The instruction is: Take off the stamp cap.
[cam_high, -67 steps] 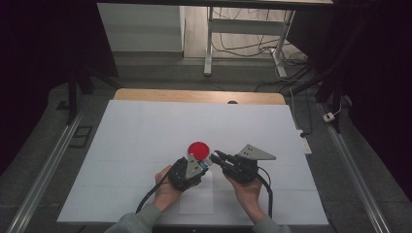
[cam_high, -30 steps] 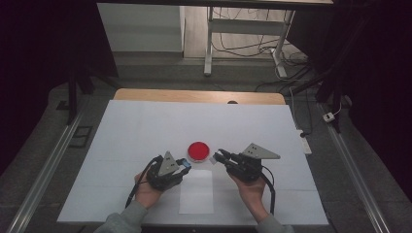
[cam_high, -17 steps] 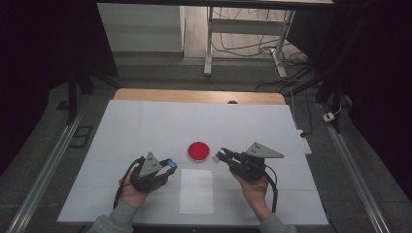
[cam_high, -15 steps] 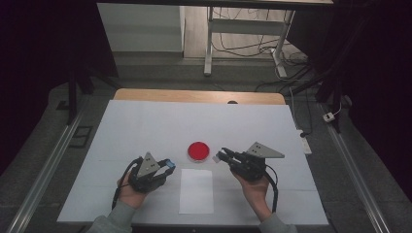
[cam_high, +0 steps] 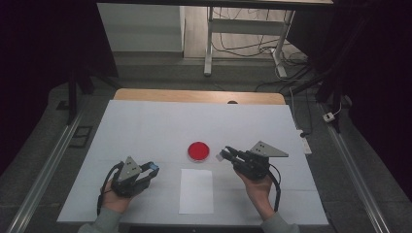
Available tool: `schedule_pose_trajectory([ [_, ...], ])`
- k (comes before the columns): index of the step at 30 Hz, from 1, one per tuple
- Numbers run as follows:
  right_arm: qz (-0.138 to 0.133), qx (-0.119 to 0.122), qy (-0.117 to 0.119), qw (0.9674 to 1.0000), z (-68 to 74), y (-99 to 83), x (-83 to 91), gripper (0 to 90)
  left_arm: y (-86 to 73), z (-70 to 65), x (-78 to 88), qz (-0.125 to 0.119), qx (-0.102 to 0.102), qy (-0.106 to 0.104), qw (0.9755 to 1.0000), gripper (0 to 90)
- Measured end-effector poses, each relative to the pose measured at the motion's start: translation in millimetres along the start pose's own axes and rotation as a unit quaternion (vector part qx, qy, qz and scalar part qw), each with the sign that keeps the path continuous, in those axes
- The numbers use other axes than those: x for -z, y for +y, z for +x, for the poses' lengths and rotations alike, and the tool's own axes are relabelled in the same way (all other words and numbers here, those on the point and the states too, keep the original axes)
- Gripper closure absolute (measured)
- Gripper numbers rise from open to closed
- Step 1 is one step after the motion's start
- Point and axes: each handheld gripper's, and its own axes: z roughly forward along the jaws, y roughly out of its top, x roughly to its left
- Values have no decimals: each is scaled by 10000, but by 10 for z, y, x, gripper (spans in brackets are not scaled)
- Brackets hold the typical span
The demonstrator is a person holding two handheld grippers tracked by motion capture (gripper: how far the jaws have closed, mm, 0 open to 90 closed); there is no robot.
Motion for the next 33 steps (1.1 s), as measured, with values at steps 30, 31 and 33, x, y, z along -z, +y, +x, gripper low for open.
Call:
schedule_pose_trajectory([
  [30, -48, -3, -64, 10000, -41, 9, 29, 757, -89, 59, 58, 12, 58, 47, 10000, 656],
  [31, -53, -5, -65, 10000, -42, 10, 31, 757, -89, 58, 57, 12, 54, 45, 10000, 656],
  [33, -58, -6, -61, 10000, -40, 13, 33, 757, -88, 57, 57, 10, 52, 44, 10000, 656],
])
